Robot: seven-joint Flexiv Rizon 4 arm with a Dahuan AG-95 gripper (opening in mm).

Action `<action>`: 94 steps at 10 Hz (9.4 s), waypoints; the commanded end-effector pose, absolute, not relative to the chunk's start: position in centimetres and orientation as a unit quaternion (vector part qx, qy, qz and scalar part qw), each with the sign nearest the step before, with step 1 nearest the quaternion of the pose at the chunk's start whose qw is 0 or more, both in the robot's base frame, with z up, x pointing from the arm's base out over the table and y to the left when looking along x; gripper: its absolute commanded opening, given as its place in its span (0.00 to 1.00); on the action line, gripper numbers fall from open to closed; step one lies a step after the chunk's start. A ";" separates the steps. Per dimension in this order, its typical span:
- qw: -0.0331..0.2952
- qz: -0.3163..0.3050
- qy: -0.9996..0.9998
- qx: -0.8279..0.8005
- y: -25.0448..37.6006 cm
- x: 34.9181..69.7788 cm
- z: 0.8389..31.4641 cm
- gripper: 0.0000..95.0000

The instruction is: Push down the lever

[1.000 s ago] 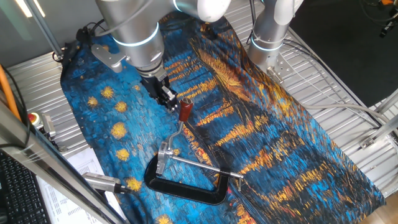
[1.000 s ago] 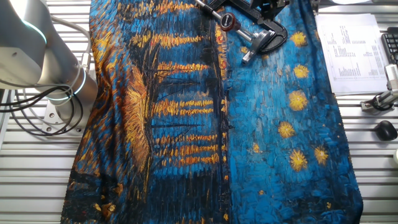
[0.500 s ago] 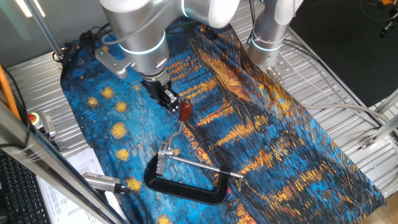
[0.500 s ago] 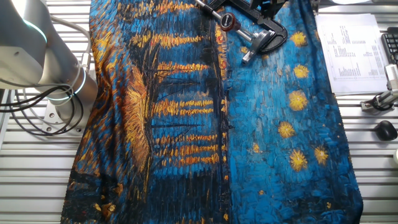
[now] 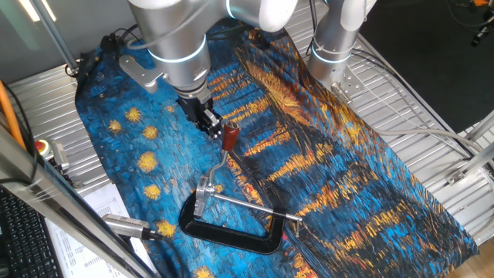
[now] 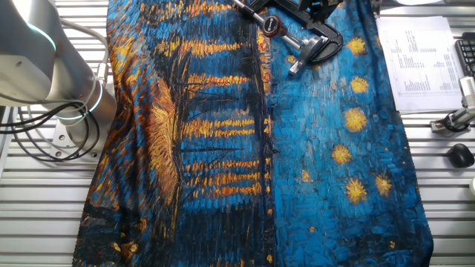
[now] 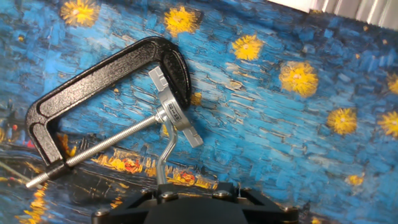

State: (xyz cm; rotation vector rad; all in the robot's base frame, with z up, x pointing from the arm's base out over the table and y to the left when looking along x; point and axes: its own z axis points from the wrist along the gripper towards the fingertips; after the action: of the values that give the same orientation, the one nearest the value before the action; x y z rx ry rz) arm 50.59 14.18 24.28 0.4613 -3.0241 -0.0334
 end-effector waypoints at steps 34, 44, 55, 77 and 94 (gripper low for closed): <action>0.064 -0.016 -0.968 0.241 15.7 47.4 24.2 0.60; 0.088 0.057 -0.959 0.262 15.4 45.4 23.0 0.60; 0.091 0.072 -0.953 0.279 15.2 44.5 21.0 0.60; 0.084 0.071 -0.950 0.292 14.5 43.2 20.8 0.00; 0.087 0.070 -0.949 0.295 15.5 44.2 21.5 0.00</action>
State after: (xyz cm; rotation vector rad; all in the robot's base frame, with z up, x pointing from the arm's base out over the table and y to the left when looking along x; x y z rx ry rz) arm 44.26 15.48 21.49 0.8761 -2.8271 0.2103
